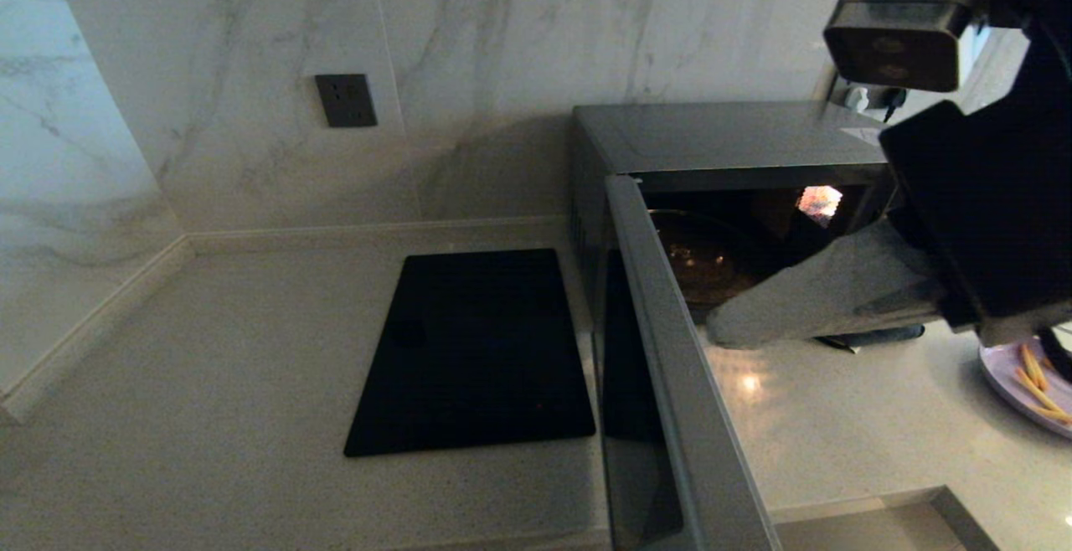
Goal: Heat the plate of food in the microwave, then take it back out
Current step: Close the microwave oven
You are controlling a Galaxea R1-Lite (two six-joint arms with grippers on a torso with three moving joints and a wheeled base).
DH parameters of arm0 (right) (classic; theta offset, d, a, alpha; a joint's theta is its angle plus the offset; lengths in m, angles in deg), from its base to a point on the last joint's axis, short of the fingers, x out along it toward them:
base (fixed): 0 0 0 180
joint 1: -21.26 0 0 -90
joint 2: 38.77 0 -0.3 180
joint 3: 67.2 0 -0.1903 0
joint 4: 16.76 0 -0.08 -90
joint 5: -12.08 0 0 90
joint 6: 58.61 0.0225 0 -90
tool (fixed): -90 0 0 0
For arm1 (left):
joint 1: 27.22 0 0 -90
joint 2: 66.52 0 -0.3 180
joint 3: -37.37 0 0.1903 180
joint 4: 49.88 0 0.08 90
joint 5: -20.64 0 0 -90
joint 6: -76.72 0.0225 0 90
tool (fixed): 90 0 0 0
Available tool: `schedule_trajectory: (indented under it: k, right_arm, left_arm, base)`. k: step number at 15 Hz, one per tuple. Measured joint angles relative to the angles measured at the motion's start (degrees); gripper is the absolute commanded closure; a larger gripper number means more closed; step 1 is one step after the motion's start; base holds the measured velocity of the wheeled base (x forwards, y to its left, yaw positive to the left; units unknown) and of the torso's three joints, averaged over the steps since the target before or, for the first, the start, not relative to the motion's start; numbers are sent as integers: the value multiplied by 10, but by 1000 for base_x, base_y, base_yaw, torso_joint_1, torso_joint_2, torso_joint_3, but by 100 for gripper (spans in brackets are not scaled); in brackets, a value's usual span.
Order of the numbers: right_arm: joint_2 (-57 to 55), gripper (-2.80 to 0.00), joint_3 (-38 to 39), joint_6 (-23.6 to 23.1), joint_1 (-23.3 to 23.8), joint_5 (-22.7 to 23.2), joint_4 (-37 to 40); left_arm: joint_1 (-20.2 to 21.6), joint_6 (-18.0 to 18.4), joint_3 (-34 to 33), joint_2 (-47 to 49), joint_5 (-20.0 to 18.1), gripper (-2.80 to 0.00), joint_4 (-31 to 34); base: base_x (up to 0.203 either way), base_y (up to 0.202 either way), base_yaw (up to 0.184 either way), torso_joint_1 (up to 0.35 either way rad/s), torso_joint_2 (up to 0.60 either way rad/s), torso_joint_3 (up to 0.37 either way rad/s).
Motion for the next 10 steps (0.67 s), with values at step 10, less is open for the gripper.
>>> schedule_trajectory:
  k: [10]
  right_arm:
    - [-84, 0, 0, 11, -47, -30, -19]
  left_arm:
    - [0, 0, 0, 0, 0, 0, 0]
  base:
    - [0, 0, 0, 0, 0, 0]
